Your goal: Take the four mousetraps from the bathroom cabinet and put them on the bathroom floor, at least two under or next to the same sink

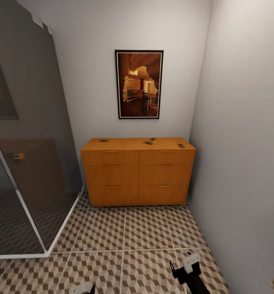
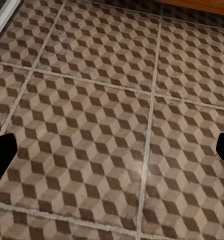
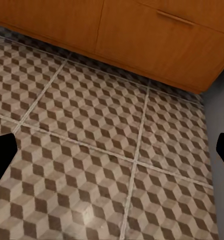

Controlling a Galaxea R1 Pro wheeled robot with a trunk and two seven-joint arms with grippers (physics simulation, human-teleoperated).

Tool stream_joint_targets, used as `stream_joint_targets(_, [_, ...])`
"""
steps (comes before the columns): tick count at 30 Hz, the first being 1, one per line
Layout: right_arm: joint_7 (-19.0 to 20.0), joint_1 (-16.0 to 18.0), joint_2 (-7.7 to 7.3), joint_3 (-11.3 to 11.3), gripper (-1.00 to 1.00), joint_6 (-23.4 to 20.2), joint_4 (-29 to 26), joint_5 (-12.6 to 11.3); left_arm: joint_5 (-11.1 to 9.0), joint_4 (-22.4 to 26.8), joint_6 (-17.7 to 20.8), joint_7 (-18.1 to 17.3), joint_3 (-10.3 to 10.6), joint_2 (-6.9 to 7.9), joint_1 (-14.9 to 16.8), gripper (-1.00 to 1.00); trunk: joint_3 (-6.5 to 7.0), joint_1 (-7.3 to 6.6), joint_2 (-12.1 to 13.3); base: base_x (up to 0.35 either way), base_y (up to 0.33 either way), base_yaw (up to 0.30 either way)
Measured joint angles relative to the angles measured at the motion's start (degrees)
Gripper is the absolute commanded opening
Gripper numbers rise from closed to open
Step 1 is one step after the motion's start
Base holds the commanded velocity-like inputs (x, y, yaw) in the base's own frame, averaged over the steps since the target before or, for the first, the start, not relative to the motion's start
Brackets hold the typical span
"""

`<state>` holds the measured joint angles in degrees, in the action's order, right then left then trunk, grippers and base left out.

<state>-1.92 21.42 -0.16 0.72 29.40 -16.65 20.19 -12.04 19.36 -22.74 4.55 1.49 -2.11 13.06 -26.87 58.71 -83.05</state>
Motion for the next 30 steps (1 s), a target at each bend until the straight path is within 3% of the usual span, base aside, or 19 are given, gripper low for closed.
stream_joint_targets(30, [0.01, -0.02, 0.0, 0.01, 1.0, 0.0, 0.0, 0.01, -0.02, 0.0, 0.01, -0.02, 0.0, 0.0, 0.0, 1.0, 0.0, 0.01, 0.0, 0.222, -0.178, 0.001])
